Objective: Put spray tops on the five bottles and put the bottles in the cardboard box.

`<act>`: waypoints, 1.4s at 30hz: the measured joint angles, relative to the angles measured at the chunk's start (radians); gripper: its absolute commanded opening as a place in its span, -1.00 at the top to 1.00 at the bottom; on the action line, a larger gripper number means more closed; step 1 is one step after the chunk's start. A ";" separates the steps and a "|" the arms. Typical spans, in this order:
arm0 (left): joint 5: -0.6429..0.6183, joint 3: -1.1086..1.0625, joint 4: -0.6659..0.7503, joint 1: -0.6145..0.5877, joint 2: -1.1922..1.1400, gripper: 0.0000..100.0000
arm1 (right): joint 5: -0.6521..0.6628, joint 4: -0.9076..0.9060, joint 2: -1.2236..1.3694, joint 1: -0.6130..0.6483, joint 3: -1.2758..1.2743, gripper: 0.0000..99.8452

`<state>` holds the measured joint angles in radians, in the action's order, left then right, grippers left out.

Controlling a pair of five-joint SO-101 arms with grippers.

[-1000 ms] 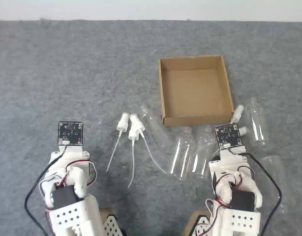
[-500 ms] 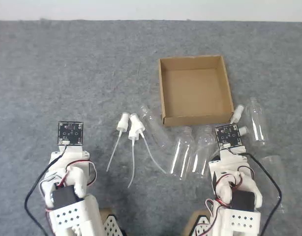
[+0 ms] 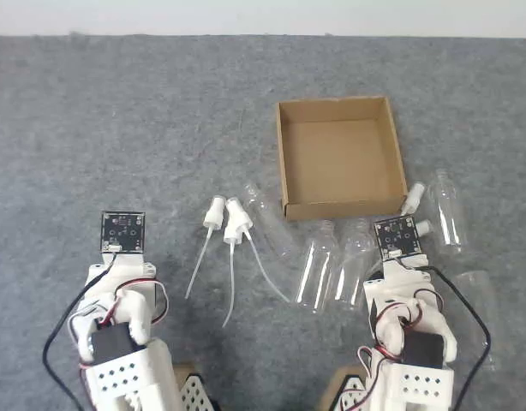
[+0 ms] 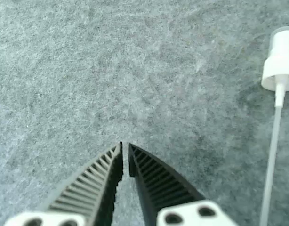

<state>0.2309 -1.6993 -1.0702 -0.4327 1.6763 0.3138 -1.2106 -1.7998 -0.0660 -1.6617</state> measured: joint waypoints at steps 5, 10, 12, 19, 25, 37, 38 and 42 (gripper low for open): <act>0.000 0.000 0.000 0.000 0.000 0.98 | 0.000 0.000 0.000 0.000 0.000 0.99; 0.000 0.000 0.000 0.000 0.000 0.98 | 0.000 0.000 0.000 0.000 0.000 0.99; 0.000 0.000 0.000 0.000 0.000 0.98 | 0.000 0.000 0.000 0.000 0.000 0.99; 0.000 0.000 0.000 0.018 0.000 0.98 | 0.000 0.000 0.000 0.000 0.000 0.99; 0.000 0.000 0.000 0.020 0.000 0.98 | 0.000 0.000 0.000 0.000 0.000 0.99; 0.000 0.000 0.110 0.084 0.000 0.98 | 0.000 0.000 0.000 0.000 0.000 0.99; 0.000 0.000 0.123 0.091 0.000 0.98 | 0.000 0.012 0.000 0.000 0.000 0.99; 0.000 0.000 0.117 0.101 0.000 0.98 | 0.002 0.098 0.000 -0.014 0.002 0.99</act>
<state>0.2309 -1.6993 -0.9536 -0.3314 1.6763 0.3153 -1.1124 -1.7998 -0.0798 -1.6602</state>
